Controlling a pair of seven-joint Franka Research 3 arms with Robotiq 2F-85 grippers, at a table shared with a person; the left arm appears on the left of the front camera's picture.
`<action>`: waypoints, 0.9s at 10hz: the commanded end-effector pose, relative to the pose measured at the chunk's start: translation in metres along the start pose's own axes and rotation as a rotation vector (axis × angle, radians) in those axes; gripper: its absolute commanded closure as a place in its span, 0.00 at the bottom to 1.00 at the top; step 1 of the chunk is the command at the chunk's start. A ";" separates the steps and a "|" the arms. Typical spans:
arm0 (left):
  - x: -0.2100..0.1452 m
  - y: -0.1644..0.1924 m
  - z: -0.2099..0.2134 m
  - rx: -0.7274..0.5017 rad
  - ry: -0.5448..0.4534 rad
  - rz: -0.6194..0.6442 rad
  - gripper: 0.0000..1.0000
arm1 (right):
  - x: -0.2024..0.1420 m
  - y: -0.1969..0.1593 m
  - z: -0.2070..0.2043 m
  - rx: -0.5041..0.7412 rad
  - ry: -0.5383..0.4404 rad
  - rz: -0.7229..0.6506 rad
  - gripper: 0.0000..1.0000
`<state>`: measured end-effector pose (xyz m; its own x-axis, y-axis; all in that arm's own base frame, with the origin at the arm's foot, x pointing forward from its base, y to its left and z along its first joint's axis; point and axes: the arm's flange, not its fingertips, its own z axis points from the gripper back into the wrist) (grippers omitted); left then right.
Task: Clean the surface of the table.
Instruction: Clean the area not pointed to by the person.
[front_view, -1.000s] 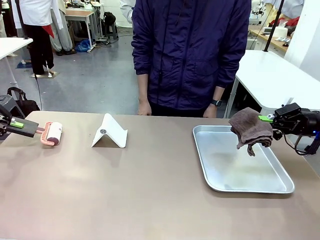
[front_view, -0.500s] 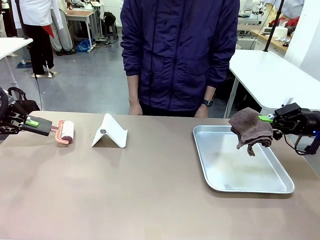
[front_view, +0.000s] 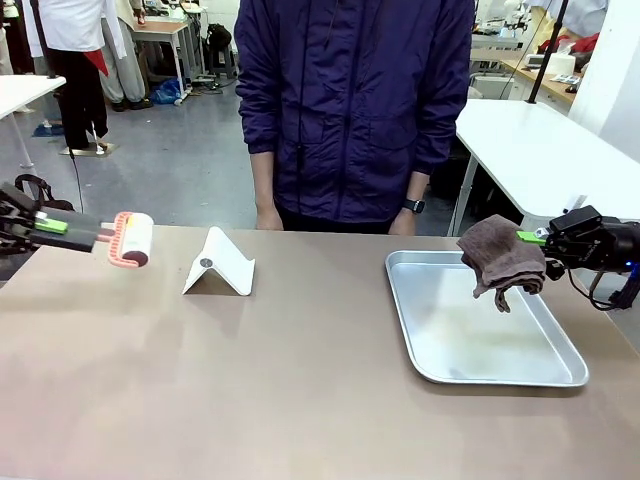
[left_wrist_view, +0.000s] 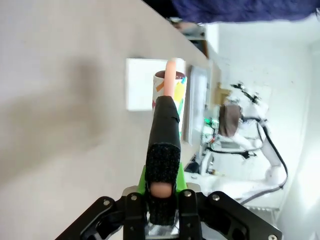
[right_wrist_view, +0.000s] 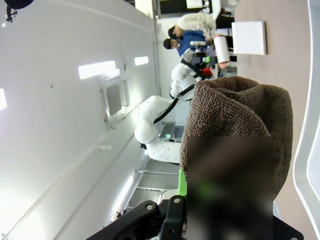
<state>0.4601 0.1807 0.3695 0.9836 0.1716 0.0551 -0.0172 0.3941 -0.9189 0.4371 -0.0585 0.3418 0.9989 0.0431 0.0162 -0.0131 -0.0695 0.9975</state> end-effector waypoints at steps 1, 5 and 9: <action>-0.045 -0.013 0.033 -0.095 0.031 -0.053 0.78 | -0.001 0.002 -0.002 -0.013 -0.001 0.015 0.91; -0.142 -0.018 0.107 -0.176 0.145 -0.038 0.78 | -0.001 0.002 -0.002 -0.013 -0.001 0.015 0.91; -0.166 -0.013 0.128 -0.168 0.103 -0.027 0.78 | -0.001 0.002 -0.002 -0.013 -0.001 0.015 0.91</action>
<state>0.2608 0.2724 0.4188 0.9955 0.0723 0.0607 0.0409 0.2497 -0.9675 0.4372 -0.0586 0.3417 0.9990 0.0427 0.0162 -0.0132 -0.0692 0.9975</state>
